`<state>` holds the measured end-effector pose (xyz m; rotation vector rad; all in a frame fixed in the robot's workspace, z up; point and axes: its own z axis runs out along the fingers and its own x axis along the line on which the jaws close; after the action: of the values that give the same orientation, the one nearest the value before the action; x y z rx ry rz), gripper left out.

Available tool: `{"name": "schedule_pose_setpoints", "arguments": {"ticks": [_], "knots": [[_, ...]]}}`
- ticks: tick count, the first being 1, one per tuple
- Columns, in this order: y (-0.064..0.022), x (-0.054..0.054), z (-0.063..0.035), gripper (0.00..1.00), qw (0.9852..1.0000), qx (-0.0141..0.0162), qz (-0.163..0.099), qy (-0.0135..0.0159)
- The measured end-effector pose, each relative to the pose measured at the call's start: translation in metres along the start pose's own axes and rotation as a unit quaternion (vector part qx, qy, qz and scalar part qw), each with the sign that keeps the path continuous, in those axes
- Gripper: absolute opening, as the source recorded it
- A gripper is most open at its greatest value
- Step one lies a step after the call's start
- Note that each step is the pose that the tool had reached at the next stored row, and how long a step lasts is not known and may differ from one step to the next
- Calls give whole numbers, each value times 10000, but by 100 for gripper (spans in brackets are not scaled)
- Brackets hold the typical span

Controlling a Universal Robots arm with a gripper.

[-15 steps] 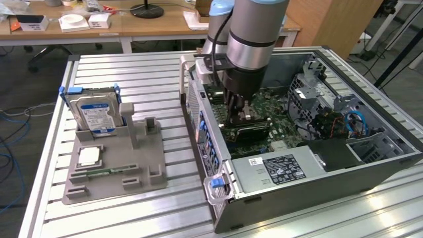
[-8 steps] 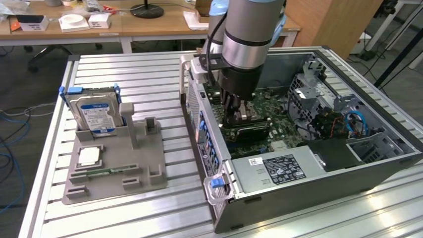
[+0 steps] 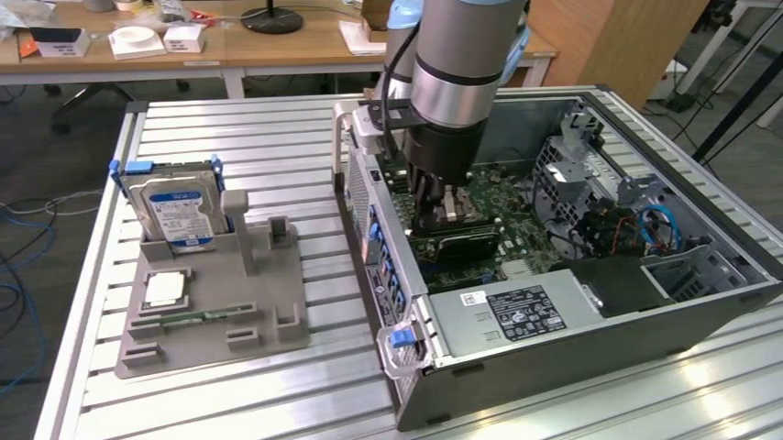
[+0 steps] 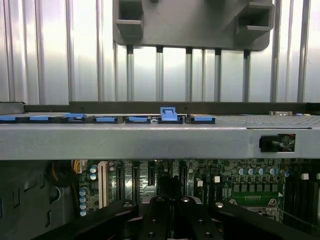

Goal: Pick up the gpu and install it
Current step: 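Press down on the gpu until it lock into place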

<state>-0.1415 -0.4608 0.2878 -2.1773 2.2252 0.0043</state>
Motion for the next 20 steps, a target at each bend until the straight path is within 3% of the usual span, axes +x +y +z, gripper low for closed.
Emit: {"name": "schedule_pose_setpoints", "arguments": {"ticks": [20], "knots": [[41, -1, -74, 11, 10000, 0, 0, -12]]}}
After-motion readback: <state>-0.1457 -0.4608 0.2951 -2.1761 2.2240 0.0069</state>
